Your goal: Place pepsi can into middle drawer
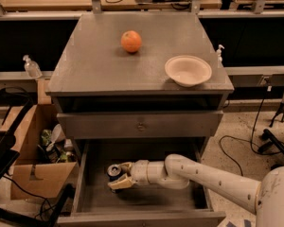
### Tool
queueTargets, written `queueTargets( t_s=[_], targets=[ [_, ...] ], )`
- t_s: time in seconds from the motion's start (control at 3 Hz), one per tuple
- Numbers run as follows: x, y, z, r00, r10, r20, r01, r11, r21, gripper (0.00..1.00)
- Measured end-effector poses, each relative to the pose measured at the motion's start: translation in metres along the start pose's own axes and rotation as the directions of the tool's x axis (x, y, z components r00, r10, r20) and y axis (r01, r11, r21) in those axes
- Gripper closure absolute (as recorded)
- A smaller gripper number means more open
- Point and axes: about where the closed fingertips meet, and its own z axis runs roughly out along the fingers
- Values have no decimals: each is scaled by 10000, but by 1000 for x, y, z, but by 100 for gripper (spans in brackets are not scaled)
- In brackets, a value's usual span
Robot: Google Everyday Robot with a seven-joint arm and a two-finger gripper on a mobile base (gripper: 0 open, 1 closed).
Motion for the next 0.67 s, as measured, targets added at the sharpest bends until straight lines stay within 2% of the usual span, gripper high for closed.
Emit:
queueTargets(
  t_s=[0.67],
  targets=[
    [-1,3,4,10000,-2,16,2,10000,-76,28]
  ],
)
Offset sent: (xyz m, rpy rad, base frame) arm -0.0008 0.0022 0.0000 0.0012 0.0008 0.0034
